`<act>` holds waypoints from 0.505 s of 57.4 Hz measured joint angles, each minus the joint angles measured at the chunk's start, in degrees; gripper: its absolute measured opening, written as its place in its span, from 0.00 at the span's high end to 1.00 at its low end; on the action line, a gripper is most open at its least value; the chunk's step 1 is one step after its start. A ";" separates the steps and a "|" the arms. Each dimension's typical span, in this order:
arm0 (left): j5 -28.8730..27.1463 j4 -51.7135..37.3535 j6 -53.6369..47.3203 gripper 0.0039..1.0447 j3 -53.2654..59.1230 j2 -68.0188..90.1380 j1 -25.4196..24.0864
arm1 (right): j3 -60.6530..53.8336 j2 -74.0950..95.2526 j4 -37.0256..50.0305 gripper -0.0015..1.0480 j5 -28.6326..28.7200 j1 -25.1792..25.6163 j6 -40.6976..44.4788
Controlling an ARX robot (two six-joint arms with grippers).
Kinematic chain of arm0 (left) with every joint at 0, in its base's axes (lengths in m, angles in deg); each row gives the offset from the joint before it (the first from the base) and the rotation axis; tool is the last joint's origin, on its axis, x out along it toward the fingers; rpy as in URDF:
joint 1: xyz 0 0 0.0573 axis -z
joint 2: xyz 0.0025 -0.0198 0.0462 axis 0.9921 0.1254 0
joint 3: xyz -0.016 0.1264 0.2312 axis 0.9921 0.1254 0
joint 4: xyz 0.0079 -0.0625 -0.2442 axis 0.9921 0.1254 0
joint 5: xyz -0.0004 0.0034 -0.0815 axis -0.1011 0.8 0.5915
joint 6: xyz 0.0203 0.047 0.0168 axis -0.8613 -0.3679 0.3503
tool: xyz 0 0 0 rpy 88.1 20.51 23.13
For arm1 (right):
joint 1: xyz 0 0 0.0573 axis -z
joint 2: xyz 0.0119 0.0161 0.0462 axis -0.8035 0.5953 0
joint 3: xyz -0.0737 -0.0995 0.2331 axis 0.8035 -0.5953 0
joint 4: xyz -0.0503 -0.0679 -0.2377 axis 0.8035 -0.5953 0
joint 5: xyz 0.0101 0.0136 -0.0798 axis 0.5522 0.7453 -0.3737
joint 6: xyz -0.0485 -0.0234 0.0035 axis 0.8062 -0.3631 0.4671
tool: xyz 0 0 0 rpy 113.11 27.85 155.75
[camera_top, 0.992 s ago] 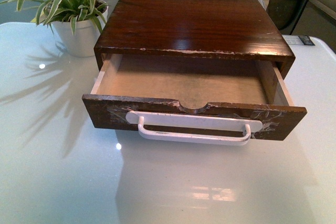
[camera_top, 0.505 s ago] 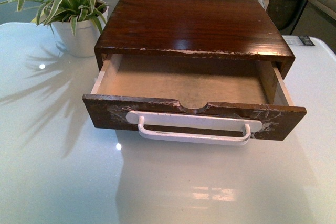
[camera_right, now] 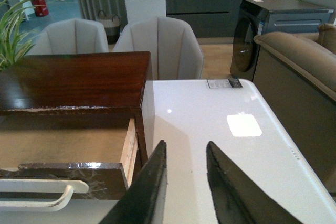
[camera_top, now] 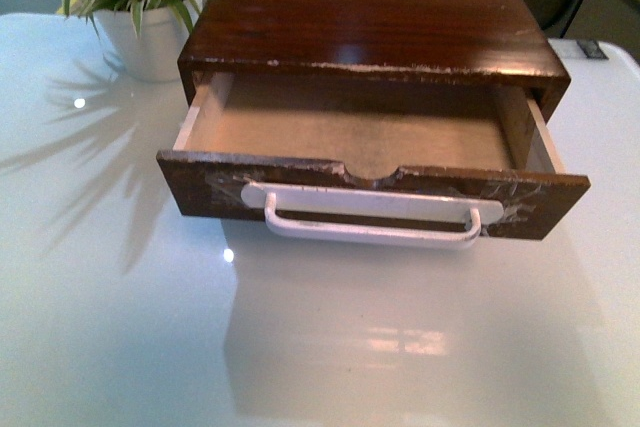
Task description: Open drawer
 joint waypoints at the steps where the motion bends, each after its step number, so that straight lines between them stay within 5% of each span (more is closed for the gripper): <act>1: 0.00 0.00 0.00 0.84 0.00 0.00 0.00 | 0.00 0.00 0.00 0.73 0.00 0.00 0.00; 23: 0.00 0.00 0.00 0.18 0.00 0.00 0.00 | 0.00 0.00 0.00 0.08 0.00 0.00 -0.02; 29: 0.02 0.00 -0.04 0.06 0.00 0.00 0.00 | 0.00 0.00 0.00 0.09 0.00 0.00 -0.04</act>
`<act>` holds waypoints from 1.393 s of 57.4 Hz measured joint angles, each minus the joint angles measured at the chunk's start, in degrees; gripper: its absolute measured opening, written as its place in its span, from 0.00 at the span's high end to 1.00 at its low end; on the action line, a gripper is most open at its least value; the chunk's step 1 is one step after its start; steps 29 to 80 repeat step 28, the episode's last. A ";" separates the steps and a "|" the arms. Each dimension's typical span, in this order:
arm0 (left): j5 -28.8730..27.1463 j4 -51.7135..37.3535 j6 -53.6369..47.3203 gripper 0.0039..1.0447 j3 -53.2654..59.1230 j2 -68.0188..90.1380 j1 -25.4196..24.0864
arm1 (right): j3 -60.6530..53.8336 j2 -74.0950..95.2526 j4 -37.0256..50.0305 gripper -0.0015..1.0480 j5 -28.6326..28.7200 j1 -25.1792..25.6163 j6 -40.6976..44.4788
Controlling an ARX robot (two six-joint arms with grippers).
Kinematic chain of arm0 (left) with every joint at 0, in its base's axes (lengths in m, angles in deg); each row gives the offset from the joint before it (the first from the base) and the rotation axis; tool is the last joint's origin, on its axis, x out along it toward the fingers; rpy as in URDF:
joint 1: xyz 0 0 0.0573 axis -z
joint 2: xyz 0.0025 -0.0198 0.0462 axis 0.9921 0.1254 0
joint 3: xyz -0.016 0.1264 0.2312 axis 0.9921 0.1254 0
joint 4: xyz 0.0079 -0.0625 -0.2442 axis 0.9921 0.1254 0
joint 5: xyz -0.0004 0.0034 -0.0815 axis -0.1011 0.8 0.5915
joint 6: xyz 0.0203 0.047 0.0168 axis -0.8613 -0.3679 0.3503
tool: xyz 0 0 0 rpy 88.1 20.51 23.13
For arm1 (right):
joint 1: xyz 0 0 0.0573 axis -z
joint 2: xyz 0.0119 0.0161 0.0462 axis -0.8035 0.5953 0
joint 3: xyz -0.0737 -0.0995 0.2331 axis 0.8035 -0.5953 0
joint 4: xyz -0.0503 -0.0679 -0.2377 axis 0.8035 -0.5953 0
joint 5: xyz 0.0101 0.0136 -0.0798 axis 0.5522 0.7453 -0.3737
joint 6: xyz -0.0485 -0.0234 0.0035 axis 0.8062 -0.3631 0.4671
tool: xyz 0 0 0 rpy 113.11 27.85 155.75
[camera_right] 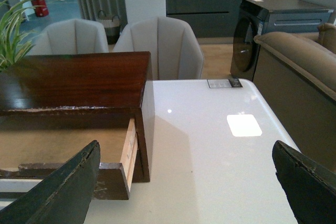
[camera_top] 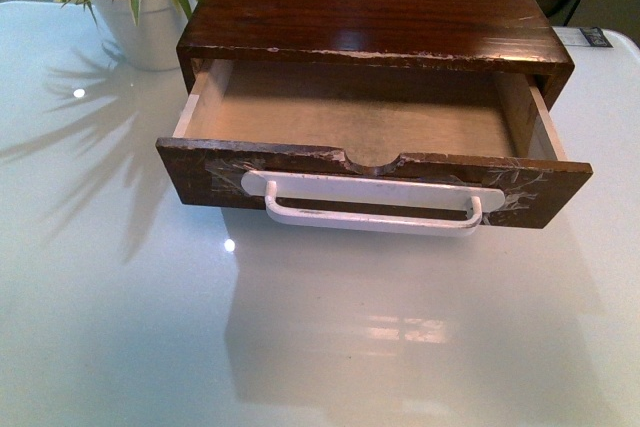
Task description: Open drawer
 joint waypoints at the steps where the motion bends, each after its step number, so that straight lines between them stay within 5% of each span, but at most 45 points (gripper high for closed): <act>1: 0.00 0.00 0.00 0.07 0.02 0.00 0.00 | 0.00 0.00 0.00 0.09 0.00 0.00 0.00; 80: 0.00 0.00 0.02 0.08 0.00 0.00 0.00 | 0.00 0.00 0.00 0.09 0.00 0.00 0.00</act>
